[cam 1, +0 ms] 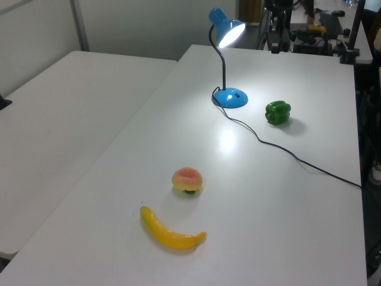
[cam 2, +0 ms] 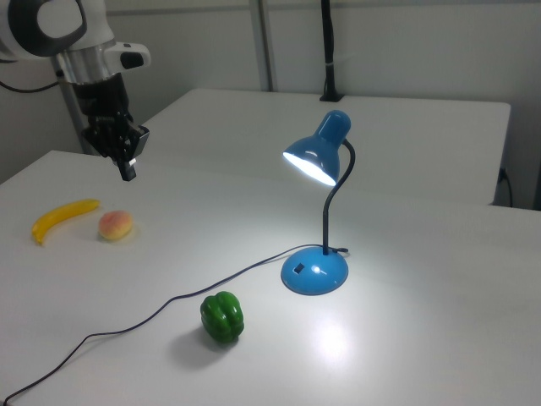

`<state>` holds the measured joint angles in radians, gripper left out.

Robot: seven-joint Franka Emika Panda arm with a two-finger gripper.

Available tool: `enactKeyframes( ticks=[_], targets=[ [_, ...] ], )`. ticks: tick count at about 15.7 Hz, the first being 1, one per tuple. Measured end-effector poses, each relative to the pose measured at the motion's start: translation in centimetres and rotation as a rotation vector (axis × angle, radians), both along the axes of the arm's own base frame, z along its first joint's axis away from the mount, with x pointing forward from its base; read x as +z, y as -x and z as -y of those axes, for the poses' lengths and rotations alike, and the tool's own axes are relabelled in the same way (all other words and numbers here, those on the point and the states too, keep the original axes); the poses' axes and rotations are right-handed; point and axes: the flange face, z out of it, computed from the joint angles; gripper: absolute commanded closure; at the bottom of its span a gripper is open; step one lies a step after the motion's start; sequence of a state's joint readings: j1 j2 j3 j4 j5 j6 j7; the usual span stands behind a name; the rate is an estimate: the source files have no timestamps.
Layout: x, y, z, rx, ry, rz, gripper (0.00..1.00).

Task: Turn off lamp
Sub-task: 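Move the gripper over the blue lamp's round base toward its switch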

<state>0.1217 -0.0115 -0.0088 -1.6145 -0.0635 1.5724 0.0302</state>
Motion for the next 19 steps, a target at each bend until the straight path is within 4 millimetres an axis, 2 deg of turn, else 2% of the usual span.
enactKeyframes(
  ticks=[5,8,14,19],
  targets=[
    [-0.2,-0.1,0.0,0.0,0.0,-0.003,1.0],
    [-1.2,-0.6,0.3,-0.006,0.003,-0.022,1.0],
    [-6.4,-3.3,3.0,-0.055,0.005,-0.043,1.0],
    [-12.4,-4.7,5.8,-0.142,0.004,-0.019,1.0]
  ],
)
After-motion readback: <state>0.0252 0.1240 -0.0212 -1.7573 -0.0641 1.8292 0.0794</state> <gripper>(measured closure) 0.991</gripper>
